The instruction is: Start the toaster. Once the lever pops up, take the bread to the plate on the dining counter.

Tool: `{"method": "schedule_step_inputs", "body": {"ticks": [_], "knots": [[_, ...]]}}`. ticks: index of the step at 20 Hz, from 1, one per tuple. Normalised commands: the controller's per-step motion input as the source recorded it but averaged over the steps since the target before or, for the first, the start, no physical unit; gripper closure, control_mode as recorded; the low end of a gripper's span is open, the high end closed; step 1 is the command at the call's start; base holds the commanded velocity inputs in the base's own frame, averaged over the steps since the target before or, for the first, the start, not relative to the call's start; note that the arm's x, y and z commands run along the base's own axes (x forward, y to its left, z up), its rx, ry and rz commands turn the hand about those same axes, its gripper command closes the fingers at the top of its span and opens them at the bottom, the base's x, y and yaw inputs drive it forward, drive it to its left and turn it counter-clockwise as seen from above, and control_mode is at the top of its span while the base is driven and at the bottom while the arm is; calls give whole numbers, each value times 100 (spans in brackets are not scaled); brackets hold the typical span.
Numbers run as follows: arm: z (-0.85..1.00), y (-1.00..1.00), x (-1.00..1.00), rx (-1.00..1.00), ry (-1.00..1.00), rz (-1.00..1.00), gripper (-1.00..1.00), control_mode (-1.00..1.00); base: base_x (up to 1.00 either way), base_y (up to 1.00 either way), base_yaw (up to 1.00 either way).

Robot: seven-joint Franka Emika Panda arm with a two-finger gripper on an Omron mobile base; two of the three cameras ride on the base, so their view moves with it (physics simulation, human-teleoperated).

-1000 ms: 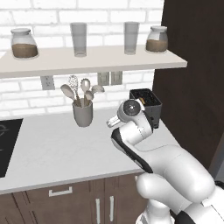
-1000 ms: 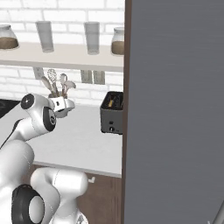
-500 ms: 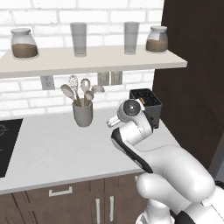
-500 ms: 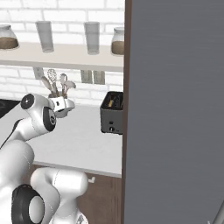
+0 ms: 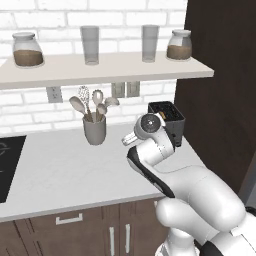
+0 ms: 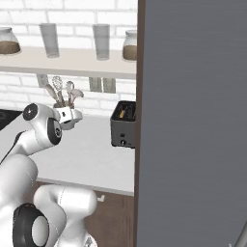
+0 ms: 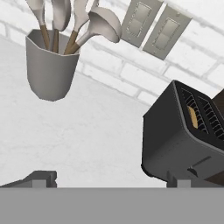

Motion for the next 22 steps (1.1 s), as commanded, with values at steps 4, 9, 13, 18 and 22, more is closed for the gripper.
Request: {"method": "schedule_step_inputs", "body": {"ticks": [4,9,13,18,22], "knots": [[0,0,0,0,0,0,-100,-100,0,0,0],[0,0,0,0,0,0,-100,-100,0,0,0],[0,0,0,0,0,0,-100,-100,0,0,0],[0,0,0,0,0,0,-100,-100,0,0,0],[0,0,0,0,0,0,-100,-100,0,0,0]]}}
